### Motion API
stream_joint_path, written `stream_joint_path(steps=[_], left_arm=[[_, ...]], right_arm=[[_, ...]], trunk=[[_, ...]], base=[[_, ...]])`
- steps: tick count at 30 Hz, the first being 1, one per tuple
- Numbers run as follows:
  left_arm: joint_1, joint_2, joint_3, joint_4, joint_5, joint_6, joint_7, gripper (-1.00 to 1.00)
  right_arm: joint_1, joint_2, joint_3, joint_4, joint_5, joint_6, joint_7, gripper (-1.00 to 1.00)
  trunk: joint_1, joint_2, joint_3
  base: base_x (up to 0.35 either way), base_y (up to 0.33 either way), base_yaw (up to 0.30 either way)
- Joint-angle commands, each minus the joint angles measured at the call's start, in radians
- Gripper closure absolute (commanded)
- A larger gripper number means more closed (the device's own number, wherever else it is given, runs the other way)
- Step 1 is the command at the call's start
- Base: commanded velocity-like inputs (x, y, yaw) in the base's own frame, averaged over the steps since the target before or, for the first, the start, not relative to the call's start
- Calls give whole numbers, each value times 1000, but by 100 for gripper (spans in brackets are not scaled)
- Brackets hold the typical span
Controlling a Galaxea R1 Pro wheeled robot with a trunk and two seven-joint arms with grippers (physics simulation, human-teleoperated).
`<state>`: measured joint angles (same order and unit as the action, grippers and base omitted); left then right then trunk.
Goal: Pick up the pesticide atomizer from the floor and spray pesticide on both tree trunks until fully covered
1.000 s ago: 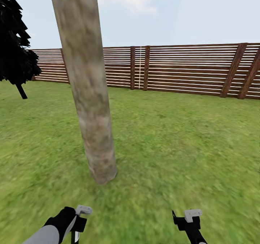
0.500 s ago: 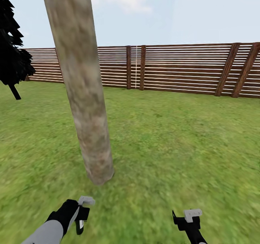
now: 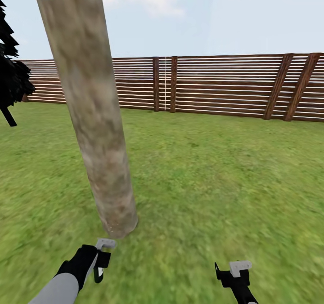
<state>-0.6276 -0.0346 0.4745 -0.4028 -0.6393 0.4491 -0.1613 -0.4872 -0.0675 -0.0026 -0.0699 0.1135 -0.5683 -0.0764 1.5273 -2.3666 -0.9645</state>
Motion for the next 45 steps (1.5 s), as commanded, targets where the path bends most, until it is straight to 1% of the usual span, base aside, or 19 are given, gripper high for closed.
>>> stream_joint_path(steps=[1, 3, 4, 6, 8, 11, 13, 16, 19, 21, 24, 26, 28, 31, 33, 34, 39, 43, 45], left_arm=[[0, 5, 8, -6, -9, 4, -9, 100], [1, 26, 12, -30, -8, 4, -9, 100], [2, 61, 15, -54, -5, 5, -13, 100], [4, 70, 12, -63, -4, 4, -13, 100], [3, 51, 10, -62, -4, 1, -10, 100], [0, -12, 5, -65, -6, -4, -9, 100], [-6, -26, 1, -68, -6, -4, -9, 100], [-8, -13, -2, -96, -11, 2, -15, 100], [-5, 40, 0, -151, -4, 11, -22, 100], [-5, 33, 0, -158, -5, 12, -22, 100], [-10, -51, -14, -162, -9, 13, -21, 100], [-22, -76, -53, -163, -7, 20, -20, 100], [-29, -72, -64, -164, -5, 32, -21, 100], [-31, -5, -61, -225, 2, 52, -30, 100], [-26, 16, -64, -255, 8, 78, -39, 100], [-23, 15, -68, -275, 10, 90, -43, 100], [-33, -75, -116, -290, 9, 102, -44, 100], [-39, -59, -118, -375, 15, 154, -48, 100], [-38, -24, -117, -429, 18, 188, -50, 100]], right_arm=[[-1, 0, 0, 1, 11, -2, -8, -100], [-1, 0, 0, 1, 11, -2, -8, -100], [-1, 0, 0, 1, 11, -1, -8, -100], [-1, 0, 0, 2, 11, -2, -8, -100], [-1, 0, 0, 2, 11, -1, -8, -100], [-1, 0, 0, 2, 11, -1, -8, -100], [-1, 0, 0, 2, 11, -2, -7, -100], [-1, 0, 0, 2, 11, -1, -7, -100], [-1, 0, 0, 2, 11, -2, -8, -100], [-1, 0, 0, 2, 11, -1, -8, -100], [-1, 0, 0, 2, 11, -1, -7, -100], [-1, 0, 0, 2, 11, -1, -7, -100], [-1, 0, 0, 2, 11, -1, -6, -100], [-1, 0, 0, 2, 11, -1, -7, -100], [-1, 0, 0, 2, 11, -1, -6, -100], [-1, 0, 0, 2, 11, -1, -6, -100], [-1, 0, 0, 2, 11, -1, -6, -100], [-1, 0, 0, 2, 11, -1, -6, -100], [-1, 0, 0, 2, 11, -1, -6, -100]], trunk=[[0, 0, -1], [0, 0, -1], [0, 0, -1], [0, 0, -1], [0, 0, -1], [0, 0, -1], [0, 0, -1], [0, 0, -1], [0, 0, -1], [0, 0, -1], [0, 0, -1], [0, 0, -1], [0, 0, -1], [0, 0, -1], [0, 0, -1], [0, 0, -1], [0, 0, -1], [0, 0, -1], [0, 0, -1]], base=[[16, 0, -1], [8, 0, 0], [2, 0, 0], [0, 0, 0], [-7, 0, 0], [-242, 0, 0], [-156, 0, 0], [-26, 0, 0], [-3, 0, 0], [0, 0, 0], [0, 0, 0], [0, 0, 0], [0, 0, 0], [0, 0, 0], [-31, 0, 0], [-226, 0, 0], [-210, 0, 0], [-9, 0, 0], [-1, 0, 0]])
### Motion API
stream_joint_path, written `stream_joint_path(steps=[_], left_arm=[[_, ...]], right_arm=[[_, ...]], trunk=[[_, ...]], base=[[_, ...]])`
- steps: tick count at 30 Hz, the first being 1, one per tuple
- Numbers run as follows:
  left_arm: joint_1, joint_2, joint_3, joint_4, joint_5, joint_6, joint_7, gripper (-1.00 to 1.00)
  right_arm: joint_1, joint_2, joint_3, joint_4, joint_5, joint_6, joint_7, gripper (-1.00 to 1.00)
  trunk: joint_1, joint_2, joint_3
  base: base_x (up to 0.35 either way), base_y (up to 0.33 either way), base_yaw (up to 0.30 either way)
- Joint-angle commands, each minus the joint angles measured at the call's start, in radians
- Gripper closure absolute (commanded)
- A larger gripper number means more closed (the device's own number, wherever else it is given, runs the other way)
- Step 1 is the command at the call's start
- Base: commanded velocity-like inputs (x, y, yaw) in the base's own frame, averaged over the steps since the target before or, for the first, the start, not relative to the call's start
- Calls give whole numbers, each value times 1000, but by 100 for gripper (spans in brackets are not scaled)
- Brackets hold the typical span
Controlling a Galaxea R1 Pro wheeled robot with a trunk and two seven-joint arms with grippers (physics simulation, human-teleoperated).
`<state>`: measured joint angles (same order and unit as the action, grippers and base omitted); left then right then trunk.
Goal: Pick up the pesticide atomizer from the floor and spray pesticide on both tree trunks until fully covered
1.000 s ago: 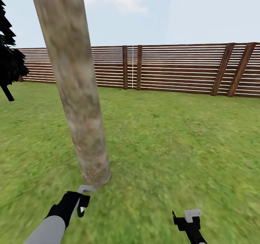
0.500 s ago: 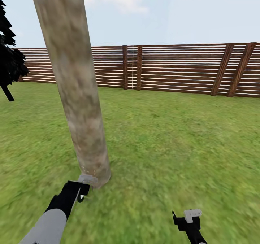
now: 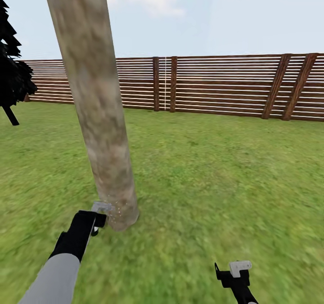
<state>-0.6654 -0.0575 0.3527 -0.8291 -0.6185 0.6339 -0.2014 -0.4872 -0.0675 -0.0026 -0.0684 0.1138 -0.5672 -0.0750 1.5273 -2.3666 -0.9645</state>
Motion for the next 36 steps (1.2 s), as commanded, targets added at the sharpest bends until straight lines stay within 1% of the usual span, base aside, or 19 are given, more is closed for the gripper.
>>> stream_joint_path(steps=[1, 4, 7, 8, 9, 11, 13, 14, 16, 17, 19, 22, 24, 27, 28, 29, 30, 33, 36], left_arm=[[0, 7, 5, -16, -1, 11, -19, 100], [3, 0, -9, -32, -5, 19, -70, 100], [-1, -30, -95, -35, -4, 75, -80, 100], [-2, -43, -141, -41, -1, 99, -82, 100], [-3, -50, -161, -68, 7, 112, -82, 100], [-2, -43, -167, -110, 46, 125, -87, 100], [0, -11, -165, -123, 82, 128, -92, 100], [4, 33, -149, -127, 108, 129, -95, 100], [7, 58, -133, -129, 129, 129, -96, 100], [9, 60, -133, -130, 133, 129, -96, 100], [7, 48, -138, -138, 137, 130, -96, 100], [-4, -9, -154, -144, 136, 131, -96, 100], [-35, -31, -163, -145, 136, 146, -96, 100], [-69, -13, -160, -185, 138, 250, -97, 100], [-72, 5, -157, -217, 138, 263, -101, 100], [-72, 49, -156, -255, 139, 274, -129, 100], [-71, 74, -155, -267, 138, 277, -162, 100], [-69, 84, -163, -274, 136, 278, -191, 100], [-78, 70, -178, -278, 137, 301, -198, 100]], right_arm=[[-1, 0, 0, 1, 10, -2, -8, -100], [-1, 0, 0, 1, 10, -2, -8, -100], [-1, 0, 0, 1, 11, -2, -8, -100], [-1, 0, 0, 1, 11, -2, -8, -100], [-1, 0, 0, 1, 12, -2, -8, -100], [-1, 1, 0, 1, 12, -2, -8, -100], [-1, 1, 0, 1, 12, -2, -8, -100], [-1, 1, 0, 1, 12, -2, -8, -100], [-1, 1, 1, 1, 12, -2, -8, -100], [0, 1, 1, 1, 12, -2, -8, -100], [-1, 1, 1, 1, 12, -2, -8, -100], [-1, 1, 1, 2, 12, -1, -8, -100], [-1, 1, 1, 2, 12, -1, -8, -100], [-1, 1, 1, 2, 12, 0, -8, -100], [-1, 1, 1, 2, 12, 0, -8, -100], [-1, 3, 1, 2, 12, 0, -8, -100], [-1, 3, 1, 2, 12, 0, -8, -100], [-1, 3, 1, 2, 12, 0, -8, -100], [-1, 3, 1, 2, 12, 0, -8, -100]], trunk=[[0, 0, -1], [0, 0, -1], [0, 0, -1], [0, 0, -1], [0, 0, -1], [0, 0, -1], [0, 0, -1], [0, 0, -1], [0, 0, -1], [0, 0, -1], [0, 0, -1], [0, 0, -1], [0, 0, -1], [0, 0, -1], [0, 0, -1], [0, 0, -1], [0, 0, -1], [0, 0, -1], [0, 0, -1]], base=[[0, 0, 0], [0, 0, 0], [0, 0, 0], [0, 0, 0], [0, 0, 0], [0, 0, 0], [0, 0, 0], [-35, 7, 0], [-194, 87, 0], [-270, 121, 0], [-128, 54, 0], [-23, 9, 0], [-4, 2, 0], [0, 0, 0], [0, 0, 0], [0, 0, 0], [0, 0, 0], [0, 0, 0], [0, 0, 0]])
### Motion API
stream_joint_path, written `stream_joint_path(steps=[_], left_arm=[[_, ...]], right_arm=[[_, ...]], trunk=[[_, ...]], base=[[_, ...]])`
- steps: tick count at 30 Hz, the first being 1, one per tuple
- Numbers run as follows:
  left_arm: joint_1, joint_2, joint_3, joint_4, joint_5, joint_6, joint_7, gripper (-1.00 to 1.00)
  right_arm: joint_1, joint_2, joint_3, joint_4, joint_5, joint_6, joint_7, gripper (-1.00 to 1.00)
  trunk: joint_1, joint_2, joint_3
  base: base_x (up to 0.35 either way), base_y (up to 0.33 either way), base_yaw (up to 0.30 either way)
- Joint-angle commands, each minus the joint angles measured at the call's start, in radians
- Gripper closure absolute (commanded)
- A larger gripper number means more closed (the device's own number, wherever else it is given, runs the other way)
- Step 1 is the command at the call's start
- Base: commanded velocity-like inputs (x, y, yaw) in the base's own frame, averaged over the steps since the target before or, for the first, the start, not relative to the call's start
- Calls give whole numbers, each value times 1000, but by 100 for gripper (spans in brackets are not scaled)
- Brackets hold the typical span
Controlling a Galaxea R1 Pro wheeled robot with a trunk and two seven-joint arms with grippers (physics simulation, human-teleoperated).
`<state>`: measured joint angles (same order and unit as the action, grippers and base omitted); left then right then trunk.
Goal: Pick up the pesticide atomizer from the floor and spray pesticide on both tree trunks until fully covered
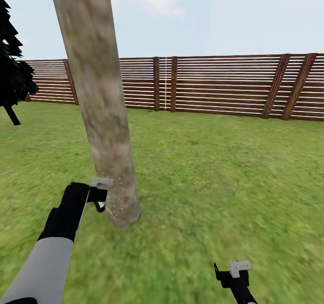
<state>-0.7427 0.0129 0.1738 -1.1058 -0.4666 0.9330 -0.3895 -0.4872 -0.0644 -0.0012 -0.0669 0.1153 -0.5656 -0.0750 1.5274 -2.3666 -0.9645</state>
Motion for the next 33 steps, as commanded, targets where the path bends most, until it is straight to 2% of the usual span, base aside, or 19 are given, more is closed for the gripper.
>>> stream_joint_path(steps=[1, 3, 5, 7, 8, 9, 11, 14, 17, 19, 20, 27, 31, 33], left_arm=[[-3, -4, -17, -3, -14, 29, -11, 100], [-4, -1, -57, -22, -14, 62, -11, 100], [-4, 14, -60, -32, -18, 70, -12, 100], [-4, 62, -59, -37, -16, 74, -13, 100], [-1, 104, -58, -38, -12, 75, -14, 100], [6, 122, -58, -38, -11, 72, -14, 100], [12, 130, -60, -29, -13, 64, -13, 100], [66, 123, -64, 9, -12, 46, -5, 100], [87, 117, -59, 22, -12, 36, 0, 100], [102, 118, -20, 26, -12, 31, 1, 100], [109, 115, -13, 25, -12, 29, 2, 100], [117, 113, -5, 43, -12, 21, 9, 100], [117, 115, -1, 122, -16, -48, 14, 100], [117, 115, 1, 166, -12, -80, 69, 100]], right_arm=[[-1, 0, 0, 1, 11, -2, -8, -100], [-1, 0, 0, 1, 11, -2, -8, -100], [-1, 0, 0, 1, 11, -2, -8, -100], [-1, 0, 0, 1, 11, -2, -8, -100], [-1, 0, 0, 0, 11, -2, -8, -100], [-1, -1, 0, 0, 11, -2, -8, -100], [-1, -2, 0, 0, 11, -2, -7, -100], [-1, -3, 0, 1, 11, -2, -6, -100], [0, -3, 0, 0, 11, -2, -6, -100], [0, -3, 0, 0, 11, -2, -6, -100], [0, -3, 0, 1, 12, -2, -6, -100], [0, -3, 0, 0, 11, -2, -6, -100], [0, -2, 0, 0, 11, -2, -6, -100], [0, -3, 0, 0, 11, -2, -6, -100]], trunk=[[0, 0, -1], [0, 0, -1], [0, 0, -1], [0, 0, -1], [0, 0, -1], [0, 0, -1], [0, 0, -1], [0, 0, -1], [0, 0, -1], [0, 0, -1], [0, 0, -1], [0, 0, -1], [0, 0, -1], [0, 0, -1]], base=[[0, 0, 0], [0, 0, 0], [0, 0, 0], [0, 0, 0], [0, 0, 0], [0, 0, 0], [0, 0, 0], [0, 0, 0], [0, 0, 0], [0, -70, 0], [0, -199, 0], [75, -258, 0], [83, -269, 0], [95, -269, 0]])
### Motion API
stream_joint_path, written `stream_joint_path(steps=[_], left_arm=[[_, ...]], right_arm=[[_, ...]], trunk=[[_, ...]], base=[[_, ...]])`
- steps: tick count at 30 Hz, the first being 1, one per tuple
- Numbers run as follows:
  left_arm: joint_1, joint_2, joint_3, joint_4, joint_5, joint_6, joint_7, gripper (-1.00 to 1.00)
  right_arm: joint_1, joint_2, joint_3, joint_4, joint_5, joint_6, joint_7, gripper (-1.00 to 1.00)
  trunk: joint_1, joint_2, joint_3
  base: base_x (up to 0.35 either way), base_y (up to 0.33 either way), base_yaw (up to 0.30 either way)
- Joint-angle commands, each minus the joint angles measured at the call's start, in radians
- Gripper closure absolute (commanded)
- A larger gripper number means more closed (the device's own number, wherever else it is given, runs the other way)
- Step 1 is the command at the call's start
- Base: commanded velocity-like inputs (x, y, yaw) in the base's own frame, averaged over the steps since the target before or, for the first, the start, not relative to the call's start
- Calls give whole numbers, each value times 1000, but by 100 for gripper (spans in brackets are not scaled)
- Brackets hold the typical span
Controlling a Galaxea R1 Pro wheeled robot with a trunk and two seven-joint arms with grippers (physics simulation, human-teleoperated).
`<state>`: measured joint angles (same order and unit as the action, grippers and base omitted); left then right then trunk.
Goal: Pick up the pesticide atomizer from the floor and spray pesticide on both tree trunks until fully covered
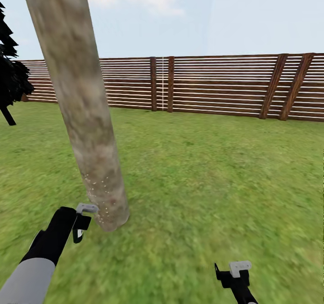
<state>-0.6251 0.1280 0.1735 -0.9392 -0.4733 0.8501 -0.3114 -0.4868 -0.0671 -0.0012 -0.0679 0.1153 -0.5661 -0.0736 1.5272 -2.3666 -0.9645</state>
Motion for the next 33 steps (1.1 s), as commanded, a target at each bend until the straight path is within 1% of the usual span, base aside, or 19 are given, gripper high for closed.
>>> stream_joint_path(steps=[1, 5, 7, 9, 11, 14, 19, 24, 33], left_arm=[[-1, -2, 2, 27, -2, -3, 23, 100], [-1, -3, 5, 43, 6, -9, 47, 100], [-1, -11, 6, 42, 57, -30, 51, 100], [-1, -14, 7, 42, 85, -38, 63, 100], [-1, -15, 7, 42, 98, -41, 113, 100], [-1, -15, 6, 42, 101, -42, 137, 100], [-1, -17, 5, 52, 103, -43, 142, 100], [-1, -16, 4, 57, 112, -46, 143, 100], [-1, -17, 6, 43, 113, -48, 143, 100]], right_arm=[[0, 1, 0, 1, 11, -1, -8, -100], [-1, 1, 0, 1, 11, -1, -9, -100], [0, 1, 0, 2, 11, -1, -9, -100], [0, 1, 0, 1, 11, -1, -9, -100], [-1, 1, 0, 1, 11, -1, -9, -100], [0, 2, 0, 2, 11, -1, -9, -100], [0, 1, 0, 2, 11, -1, -9, -100], [0, 1, 0, 1, 11, -1, -9, -100], [0, 1, 0, 1, 11, -1, -9, -100]], trunk=[[0, 0, -1], [0, 0, -1], [0, 0, -1], [0, 0, -1], [0, 0, -1], [0, 0, -1], [0, 0, -1], [0, 0, -1], [0, 0, -1]], base=[[103, -269, 0], [95, -269, 2], [88, -269, 139], [95, -269, 227], [104, -269, 268], [97, -269, 275], [13, -273, 269], [0, -274, 42], [0, -274, 2]])
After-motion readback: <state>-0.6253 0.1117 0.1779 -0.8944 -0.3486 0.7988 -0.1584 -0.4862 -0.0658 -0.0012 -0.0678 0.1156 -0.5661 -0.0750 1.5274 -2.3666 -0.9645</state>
